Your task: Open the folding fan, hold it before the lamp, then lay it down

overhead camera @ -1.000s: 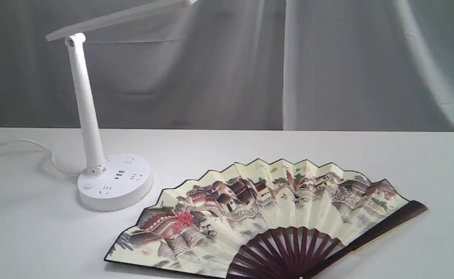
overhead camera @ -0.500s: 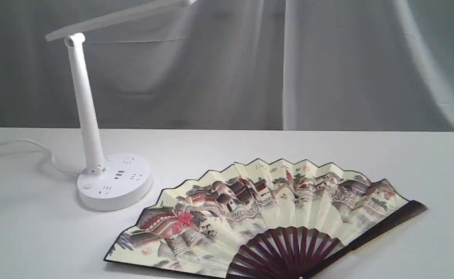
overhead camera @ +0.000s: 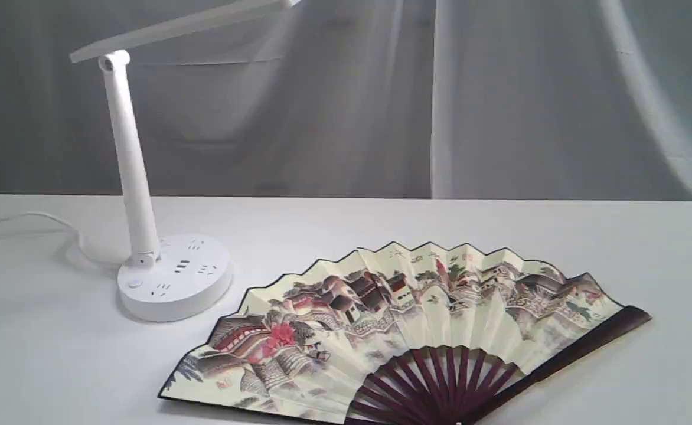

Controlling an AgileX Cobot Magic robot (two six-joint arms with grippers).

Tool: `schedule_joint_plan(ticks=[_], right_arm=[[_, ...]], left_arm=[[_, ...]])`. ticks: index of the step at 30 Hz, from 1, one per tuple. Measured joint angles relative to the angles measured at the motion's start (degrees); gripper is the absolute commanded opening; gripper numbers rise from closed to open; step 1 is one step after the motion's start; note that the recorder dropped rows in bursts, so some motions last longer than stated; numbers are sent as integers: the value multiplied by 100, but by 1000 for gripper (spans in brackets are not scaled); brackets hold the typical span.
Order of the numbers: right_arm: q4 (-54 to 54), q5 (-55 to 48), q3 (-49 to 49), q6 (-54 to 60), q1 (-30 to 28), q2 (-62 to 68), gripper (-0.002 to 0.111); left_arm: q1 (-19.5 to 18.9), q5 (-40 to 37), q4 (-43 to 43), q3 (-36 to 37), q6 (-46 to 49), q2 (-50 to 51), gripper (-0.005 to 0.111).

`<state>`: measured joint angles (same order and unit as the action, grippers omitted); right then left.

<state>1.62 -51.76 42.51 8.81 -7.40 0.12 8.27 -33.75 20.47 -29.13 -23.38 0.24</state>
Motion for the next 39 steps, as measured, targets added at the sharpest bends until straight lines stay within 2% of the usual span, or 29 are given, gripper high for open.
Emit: schedule_joint_plan(ticks=[7,16,20,24,30,39], right_arm=[[0,1418,-1174,-10,0,10,0],[546,3361,-2847,-10,0,10,0],[652,4149,-3377,-21,0,10,0],[673,4412,-3977,-21,0,10,0],[627,4023,-4233,-21,0,10,0],[627,3998,-4233,-21,0,10,0]], left_arm=[[0,1729,-19,1414,0,-10,0],[0,3409,-113,2802,-11,-10,0],[0,3437,53,2887,-11,-10,0],[0,3341,176,2887,-11,-10,0],[0,3293,190,2887,-11,-10,0],[0,3192,190,2887,-11,-10,0]])
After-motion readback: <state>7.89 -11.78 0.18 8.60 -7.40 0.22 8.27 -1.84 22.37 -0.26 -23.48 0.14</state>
